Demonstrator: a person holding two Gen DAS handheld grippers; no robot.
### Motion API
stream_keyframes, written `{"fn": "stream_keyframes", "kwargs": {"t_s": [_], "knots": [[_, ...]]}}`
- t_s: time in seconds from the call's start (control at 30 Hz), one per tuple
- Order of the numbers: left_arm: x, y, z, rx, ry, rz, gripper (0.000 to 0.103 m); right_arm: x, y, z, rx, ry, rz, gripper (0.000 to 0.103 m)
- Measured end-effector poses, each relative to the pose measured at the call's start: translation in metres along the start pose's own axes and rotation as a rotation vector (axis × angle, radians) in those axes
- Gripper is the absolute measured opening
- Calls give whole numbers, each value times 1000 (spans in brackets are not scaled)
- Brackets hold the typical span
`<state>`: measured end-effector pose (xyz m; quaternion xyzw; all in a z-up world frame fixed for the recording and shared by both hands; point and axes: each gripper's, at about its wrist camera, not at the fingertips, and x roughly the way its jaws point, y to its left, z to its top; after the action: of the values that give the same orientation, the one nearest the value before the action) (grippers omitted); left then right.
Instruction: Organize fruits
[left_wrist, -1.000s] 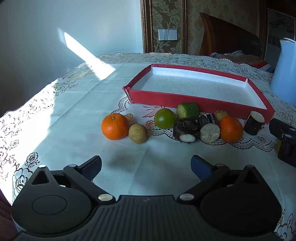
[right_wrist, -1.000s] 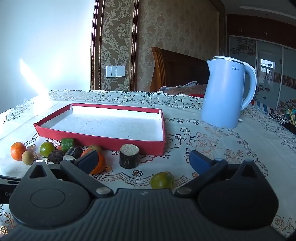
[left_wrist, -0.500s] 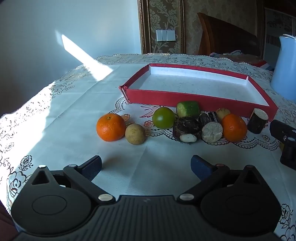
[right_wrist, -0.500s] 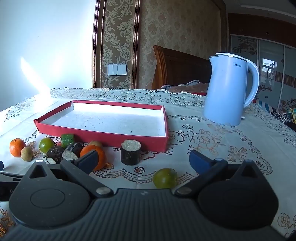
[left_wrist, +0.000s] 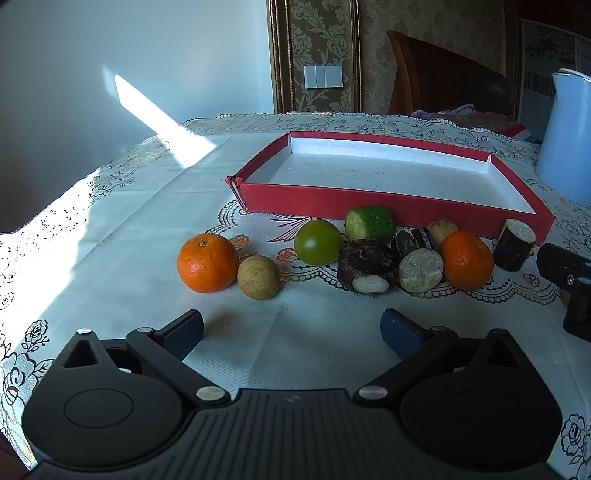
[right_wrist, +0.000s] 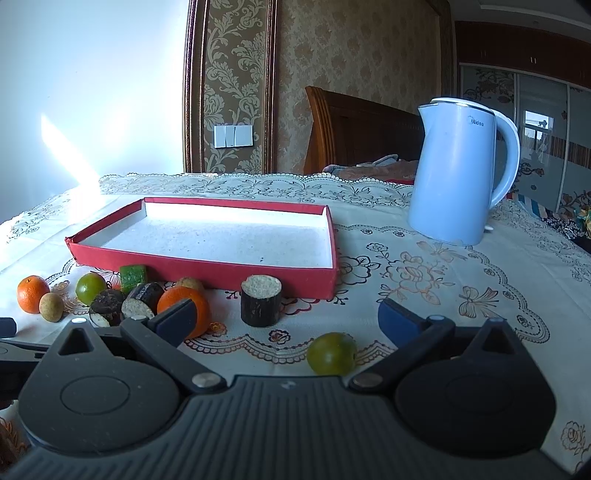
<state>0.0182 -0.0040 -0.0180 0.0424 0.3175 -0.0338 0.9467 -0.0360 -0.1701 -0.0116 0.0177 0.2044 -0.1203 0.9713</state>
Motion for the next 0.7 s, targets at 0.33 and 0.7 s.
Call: {"fn": "stream_keyframes", "kwargs": {"t_s": [0.33,0.7], "knots": [[0,-5,-5,19,-29,13,103,9,0,3,11,69,-108,103],[-3,-11,-7,50,-56,30,103,19,-2,2,20,144,-100,103]]}}
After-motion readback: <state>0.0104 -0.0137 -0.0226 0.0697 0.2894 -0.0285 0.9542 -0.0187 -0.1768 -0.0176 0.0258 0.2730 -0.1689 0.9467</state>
